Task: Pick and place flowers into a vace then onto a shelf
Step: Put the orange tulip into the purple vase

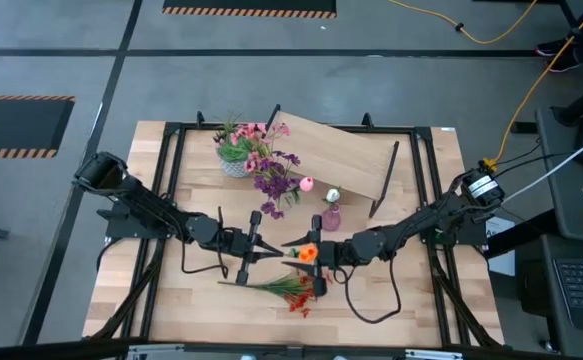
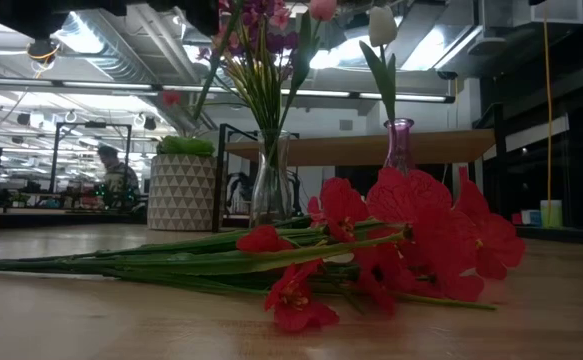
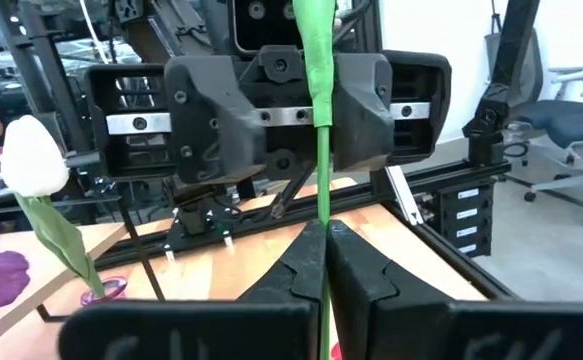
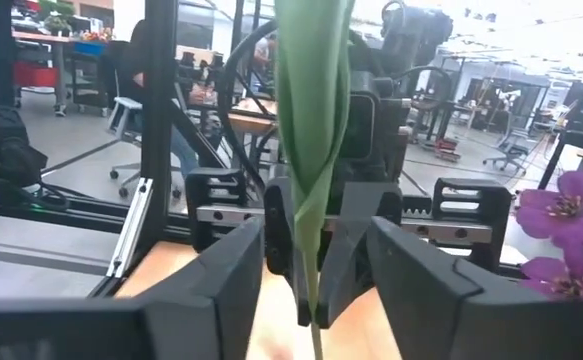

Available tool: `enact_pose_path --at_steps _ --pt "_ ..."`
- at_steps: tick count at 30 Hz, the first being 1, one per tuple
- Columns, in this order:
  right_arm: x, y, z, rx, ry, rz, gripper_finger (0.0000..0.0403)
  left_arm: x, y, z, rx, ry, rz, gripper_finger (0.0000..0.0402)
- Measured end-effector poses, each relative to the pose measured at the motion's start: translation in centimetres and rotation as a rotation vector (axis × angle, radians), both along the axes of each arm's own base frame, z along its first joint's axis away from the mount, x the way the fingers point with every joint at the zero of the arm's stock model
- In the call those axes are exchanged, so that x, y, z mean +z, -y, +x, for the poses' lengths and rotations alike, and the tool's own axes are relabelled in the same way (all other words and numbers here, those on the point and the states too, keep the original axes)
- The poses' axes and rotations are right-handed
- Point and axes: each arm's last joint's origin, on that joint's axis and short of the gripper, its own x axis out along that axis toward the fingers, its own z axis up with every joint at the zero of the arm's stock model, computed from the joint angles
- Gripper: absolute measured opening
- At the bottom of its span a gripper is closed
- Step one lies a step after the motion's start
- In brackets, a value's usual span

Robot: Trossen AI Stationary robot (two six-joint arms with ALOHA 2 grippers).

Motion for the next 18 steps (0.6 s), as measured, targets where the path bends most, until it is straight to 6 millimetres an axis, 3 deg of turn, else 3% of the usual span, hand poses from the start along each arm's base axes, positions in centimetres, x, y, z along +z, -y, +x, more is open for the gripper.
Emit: enact_pose_path --at_steps 12,18 --pt "-0.03 -0.04 -0.01 0.005 -0.002 -0.005 0.0023 0.04 0.09 -0.03 -0.029 0.003 0.008 0.0002" --pt "-0.05 -0.05 -0.02 0.006 -0.003 -0.012 0.001 -0.01 0.11 -0.04 -0.034 -0.005 -0.002 0.001"
